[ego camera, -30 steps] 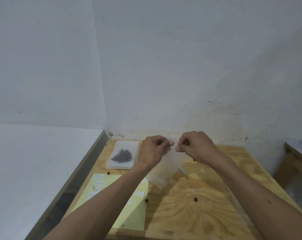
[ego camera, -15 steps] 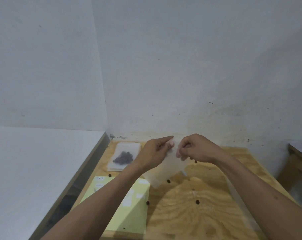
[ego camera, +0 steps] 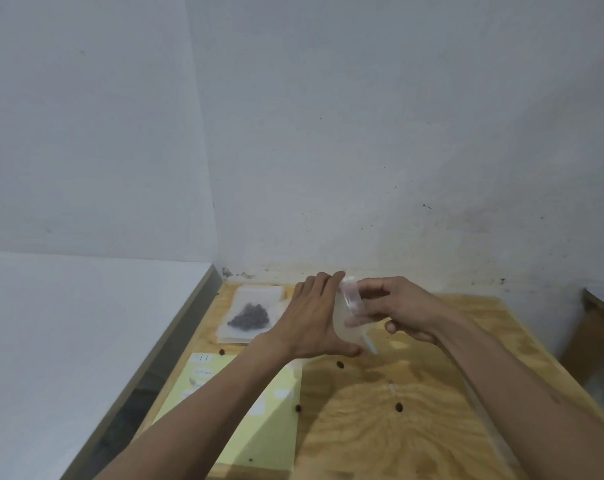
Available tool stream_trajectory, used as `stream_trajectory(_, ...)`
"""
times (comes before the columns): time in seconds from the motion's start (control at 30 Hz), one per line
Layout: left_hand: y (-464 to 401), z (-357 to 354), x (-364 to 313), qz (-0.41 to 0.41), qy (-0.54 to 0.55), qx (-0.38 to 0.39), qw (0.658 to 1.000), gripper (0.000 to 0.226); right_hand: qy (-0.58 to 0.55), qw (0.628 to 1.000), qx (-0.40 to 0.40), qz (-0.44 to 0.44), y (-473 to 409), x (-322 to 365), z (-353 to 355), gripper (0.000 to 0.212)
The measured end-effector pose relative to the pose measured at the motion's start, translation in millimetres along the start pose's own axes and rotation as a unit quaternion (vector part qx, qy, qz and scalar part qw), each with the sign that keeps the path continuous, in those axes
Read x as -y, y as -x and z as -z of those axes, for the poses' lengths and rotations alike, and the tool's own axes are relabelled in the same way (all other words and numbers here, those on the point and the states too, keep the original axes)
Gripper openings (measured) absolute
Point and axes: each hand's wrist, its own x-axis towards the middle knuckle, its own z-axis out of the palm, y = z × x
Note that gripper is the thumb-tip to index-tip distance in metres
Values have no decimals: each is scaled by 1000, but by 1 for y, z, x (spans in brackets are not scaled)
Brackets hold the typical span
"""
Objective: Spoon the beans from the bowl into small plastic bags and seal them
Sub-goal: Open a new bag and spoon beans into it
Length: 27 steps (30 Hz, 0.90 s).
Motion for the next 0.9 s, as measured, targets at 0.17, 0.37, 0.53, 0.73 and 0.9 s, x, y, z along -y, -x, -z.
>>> stream_trajectory(0.17, 2, 2, -6, -23, -38, -10, 999, 95, 75, 997, 15, -10, -7, -4, 5, 16)
stream_trajectory(0.37, 1, 4, -4, 6, 36, 55, 998, 86, 217, 975, 48, 12, -6, 10, -1, 11)
stream_trajectory(0.53, 3, 10, -1, 27, 55, 59, 996, 97, 252, 966, 54, 29, -14, 10, -3, 13)
stream_trajectory(0.73, -1, 15, 1, 55, 73, 29, 995, 59, 248, 965, 27, 76, -25, 2, -9, 13)
stream_trajectory(0.9, -7, 20, 6, 66, 11, -22, 998, 50, 205, 967, -97, 116, -38, 0, -16, 29)
